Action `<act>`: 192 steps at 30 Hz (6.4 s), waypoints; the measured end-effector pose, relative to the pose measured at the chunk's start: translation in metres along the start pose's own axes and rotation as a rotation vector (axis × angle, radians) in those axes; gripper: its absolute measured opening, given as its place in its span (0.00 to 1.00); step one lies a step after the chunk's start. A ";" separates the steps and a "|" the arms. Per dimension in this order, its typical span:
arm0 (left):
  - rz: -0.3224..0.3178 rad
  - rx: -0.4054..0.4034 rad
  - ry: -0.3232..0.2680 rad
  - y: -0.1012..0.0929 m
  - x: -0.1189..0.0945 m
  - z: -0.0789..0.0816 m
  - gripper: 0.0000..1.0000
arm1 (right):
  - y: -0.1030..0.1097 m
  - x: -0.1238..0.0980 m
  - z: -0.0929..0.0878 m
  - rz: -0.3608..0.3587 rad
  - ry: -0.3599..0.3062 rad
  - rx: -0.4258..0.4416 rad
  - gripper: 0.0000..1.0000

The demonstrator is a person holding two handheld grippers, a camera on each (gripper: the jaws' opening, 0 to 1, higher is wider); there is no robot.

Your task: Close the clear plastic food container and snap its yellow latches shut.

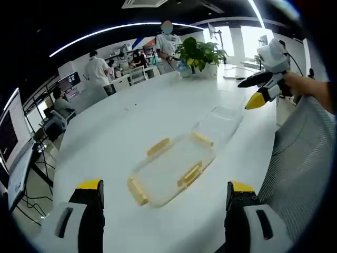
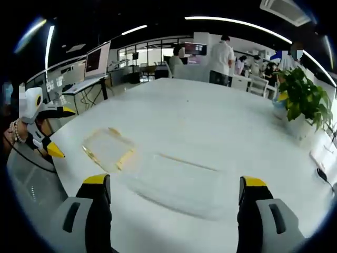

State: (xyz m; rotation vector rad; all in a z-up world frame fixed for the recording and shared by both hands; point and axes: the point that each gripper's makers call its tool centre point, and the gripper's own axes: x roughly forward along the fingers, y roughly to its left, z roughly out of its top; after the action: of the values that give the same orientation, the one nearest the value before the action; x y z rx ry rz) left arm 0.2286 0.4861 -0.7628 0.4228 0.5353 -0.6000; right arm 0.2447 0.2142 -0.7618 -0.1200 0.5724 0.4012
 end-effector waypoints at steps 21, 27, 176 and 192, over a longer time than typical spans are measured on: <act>-0.001 0.003 0.004 0.000 0.000 -0.001 0.94 | 0.002 0.000 -0.002 0.014 0.007 0.002 0.97; -0.001 0.004 0.005 0.000 0.000 -0.001 0.93 | 0.003 0.000 -0.003 0.016 0.013 0.001 0.97; -0.720 0.483 0.456 0.043 0.076 -0.052 0.57 | 0.122 0.112 -0.015 0.757 0.408 -0.791 0.51; -0.732 0.531 0.442 0.043 0.078 -0.050 0.39 | 0.117 0.115 -0.016 0.745 0.427 -0.854 0.43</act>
State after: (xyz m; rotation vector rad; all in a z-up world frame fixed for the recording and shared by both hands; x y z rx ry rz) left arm 0.2926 0.5117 -0.8384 0.8845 0.9701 -1.3833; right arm 0.2782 0.3565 -0.8382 -0.8410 0.8274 1.3565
